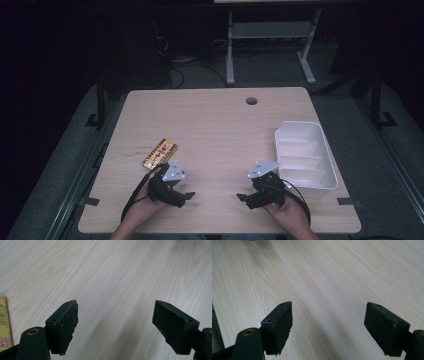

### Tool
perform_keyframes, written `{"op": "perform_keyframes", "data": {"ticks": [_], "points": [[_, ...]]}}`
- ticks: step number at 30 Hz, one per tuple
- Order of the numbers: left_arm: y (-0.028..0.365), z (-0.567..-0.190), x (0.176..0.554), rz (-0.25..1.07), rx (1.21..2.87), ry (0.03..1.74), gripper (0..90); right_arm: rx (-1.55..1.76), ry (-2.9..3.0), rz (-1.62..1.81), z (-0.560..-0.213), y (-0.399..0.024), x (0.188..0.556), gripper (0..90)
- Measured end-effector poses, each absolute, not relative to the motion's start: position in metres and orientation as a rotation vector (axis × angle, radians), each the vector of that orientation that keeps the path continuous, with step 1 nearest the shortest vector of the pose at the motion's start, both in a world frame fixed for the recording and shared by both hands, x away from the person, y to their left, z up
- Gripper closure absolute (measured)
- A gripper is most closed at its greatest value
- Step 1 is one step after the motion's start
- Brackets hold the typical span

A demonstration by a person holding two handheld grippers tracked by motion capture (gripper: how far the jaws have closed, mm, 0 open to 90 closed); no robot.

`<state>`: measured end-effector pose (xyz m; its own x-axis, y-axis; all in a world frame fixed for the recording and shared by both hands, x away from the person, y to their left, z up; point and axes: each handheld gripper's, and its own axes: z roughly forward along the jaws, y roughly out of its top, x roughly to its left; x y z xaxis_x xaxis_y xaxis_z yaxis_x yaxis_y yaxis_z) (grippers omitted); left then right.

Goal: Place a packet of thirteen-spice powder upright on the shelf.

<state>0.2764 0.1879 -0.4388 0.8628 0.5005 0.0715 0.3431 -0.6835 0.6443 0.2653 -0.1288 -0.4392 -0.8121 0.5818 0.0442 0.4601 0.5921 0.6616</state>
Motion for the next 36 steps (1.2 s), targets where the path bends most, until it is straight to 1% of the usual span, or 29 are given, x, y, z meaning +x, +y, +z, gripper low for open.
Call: {"op": "perform_keyframes", "data": {"ticks": [16,30,36], "points": [[0.206,-0.43,0.288,0.389,2.342,0.69,20.5,0.87,2.648,1.014,-0.44,-0.127,0.265,22.0],[0.247,-0.423,0.305,0.497,2.272,0.849,19.3,0.869,2.664,1.012,-0.442,-0.125,0.265,22.1],[0.267,-0.422,0.312,0.55,2.231,0.947,18.3,0.864,2.668,1.008,-0.443,-0.125,0.265,22.1]]}}
